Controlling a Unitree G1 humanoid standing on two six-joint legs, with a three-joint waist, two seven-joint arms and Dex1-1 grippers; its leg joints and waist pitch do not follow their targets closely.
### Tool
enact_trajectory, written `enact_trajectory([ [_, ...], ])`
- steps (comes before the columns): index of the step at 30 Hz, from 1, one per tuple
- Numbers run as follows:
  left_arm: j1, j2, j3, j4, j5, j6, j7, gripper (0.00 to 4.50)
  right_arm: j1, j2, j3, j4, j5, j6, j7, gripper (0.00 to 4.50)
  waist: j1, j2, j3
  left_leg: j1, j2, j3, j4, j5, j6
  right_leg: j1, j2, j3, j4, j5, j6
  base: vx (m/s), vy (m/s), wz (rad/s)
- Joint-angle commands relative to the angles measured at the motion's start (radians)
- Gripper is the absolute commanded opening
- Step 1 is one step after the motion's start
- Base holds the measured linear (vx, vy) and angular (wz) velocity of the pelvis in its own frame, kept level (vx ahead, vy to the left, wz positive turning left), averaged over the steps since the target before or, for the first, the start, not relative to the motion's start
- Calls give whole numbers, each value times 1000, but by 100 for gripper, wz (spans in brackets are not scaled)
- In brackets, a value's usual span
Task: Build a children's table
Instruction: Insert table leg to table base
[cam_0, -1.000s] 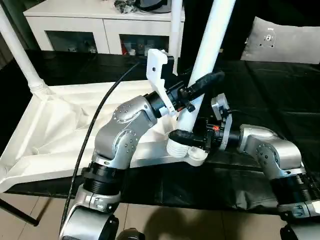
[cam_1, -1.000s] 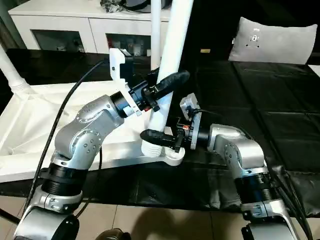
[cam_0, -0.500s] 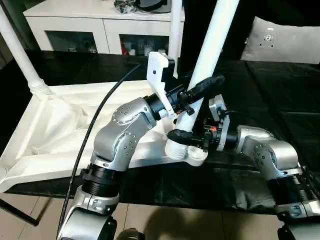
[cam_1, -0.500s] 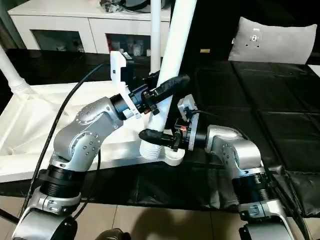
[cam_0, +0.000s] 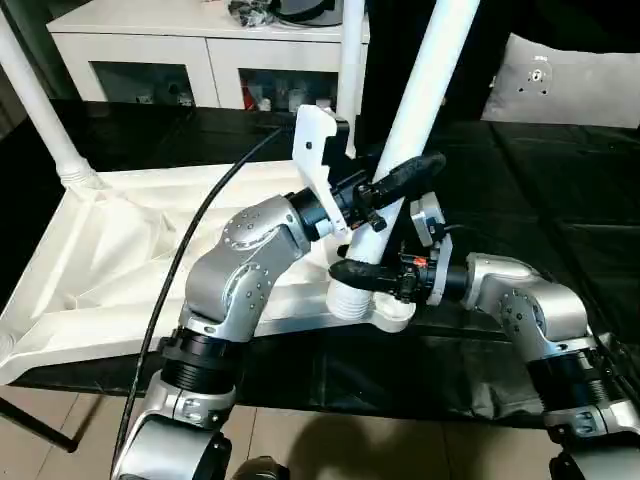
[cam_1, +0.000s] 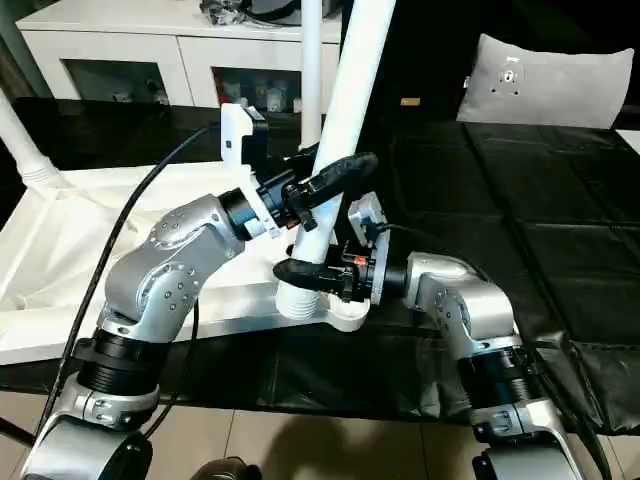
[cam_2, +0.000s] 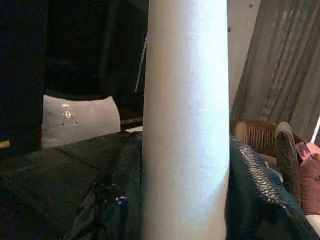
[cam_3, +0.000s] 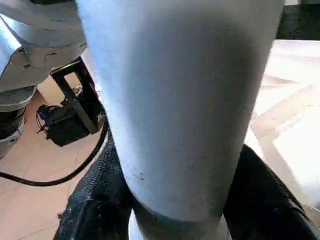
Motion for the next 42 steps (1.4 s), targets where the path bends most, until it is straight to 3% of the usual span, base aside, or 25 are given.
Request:
enact_trajectory([
  [1, -7, -6, -15, -42, -36, 22, -24, 177, -11, -3, -15, 32, -14, 1, -39, 196, 3, -5, -72, 34, 67, -32, -58, -110, 33, 46, -95, 42, -69, 61, -223, 0, 0, 0],
  [2, -7, -7, -14, -42, -37, 28, -19, 177, -11, -2, -15, 34, -16, -1, -42, 195, 3, -5, -71, 35, 67, -32, -58, -111, 33, 45, -94, 41, -70, 61, -224, 0, 0, 0],
  [5, -13, -14, -10, -51, -61, 73, -9, 247, -4, 4, -12, 36, -26, -6, -54, 195, 3, -3, -72, 36, 67, -32, -58, -118, 27, 46, -94, 42, -69, 64, -228, 0, 0, 0],
  [11, -1, -22, -37, -99, -91, 124, -31, 294, 5, 37, -24, 40, -46, -59, -110, 193, 2, -2, -71, 36, 67, -32, -59, -124, 25, 45, -95, 42, -69, 68, -231, 0, 0, 0],
  [16, 8, -57, -58, -113, -84, 132, -10, 340, 9, 41, 0, 24, -79, -48, -157, 193, 0, 6, -69, 38, 68, -33, -62, -148, 11, 44, -93, 43, -75, 38, -219, 0, 0, 0],
  [19, 7, -68, -51, -113, -96, 125, -10, 378, 18, 41, 0, 15, -76, -49, -152, 193, -1, 4, -68, 37, 67, -34, -64, -160, 4, 47, -92, 44, -76, 28, -210, 0, 0, 0],
  [21, 4, -97, 1, -114, -138, 124, 15, 380, 31, 48, -22, 17, -70, -83, -165, 193, -2, 7, -68, 37, 68, -34, -64, -166, -1, 47, -94, 43, -76, 33, -213, 0, 0, 0],
  [26, -4, -107, 78, -93, -175, 125, 52, 380, 47, 51, -63, 2, -50, -93, -189, 193, -3, 3, -68, 36, 65, -33, -62, -155, 10, 48, -93, 43, -77, 41, -221, 0, 0, 0],
  [27, -5, -94, 125, -80, -197, 127, 57, 380, 56, 46, -94, -6, -42, -101, -214, 193, -3, 4, -67, 35, 64, -33, -63, -157, 9, 47, -92, 43, -78, 29, -221, 0, 0, 0],
  [30, -1, -79, 139, -76, -199, 132, 54, 380, 58, 41, -106, -6, -43, -105, -226, 191, -4, 3, -67, 37, 64, -32, -64, -161, 8, 47, -91, 44, -81, 4, -212, 0, 0, 0],
  [35, 32, 14, 113, -50, -118, 131, 14, 380, 62, 17, -123, 9, -64, -97, -266, 190, -8, 7, -68, 36, 63, -34, -65, -139, 10, 46, -88, 43, -78, 9, -186, 0, 0, 0],
  [38, 82, 160, -16, -4, 51, 75, -62, 380, 68, -10, -134, -2, -80, -85, -287, 190, -8, 10, -68, 39, 64, -35, -67, -150, 7, 42, -87, 43, -83, -3, -175, 0, 0, 0],
  [39, 85, 170, -26, -1, 63, 69, -67, 380, 69, -12, -134, -4, -80, -83, -287, 190, -8, 12, -69, 42, 65, -37, -70, -160, 4, 40, -84, 43, -82, -26, -153, 0, 0, 0],
  [40, 100, 224, -82, 15, 123, 36, -94, 380, 74, -22, -136, -19, -79, -69, -285, 190, -9, 10, -67, 41, 64, -36, -70, -165, 3, 39, -83, 45, -84, -39, -143, 0, 0, 0],
  [42, 108, 255, -116, 23, 155, 16, -108, 380, 77, -28, -136, -28, -76, -59, -282, 190, -8, 16, -69, 44, 66, -34, -71, -171, -18, 37, -88, 45, -83, -41, -143, 0, 0, 0],
])
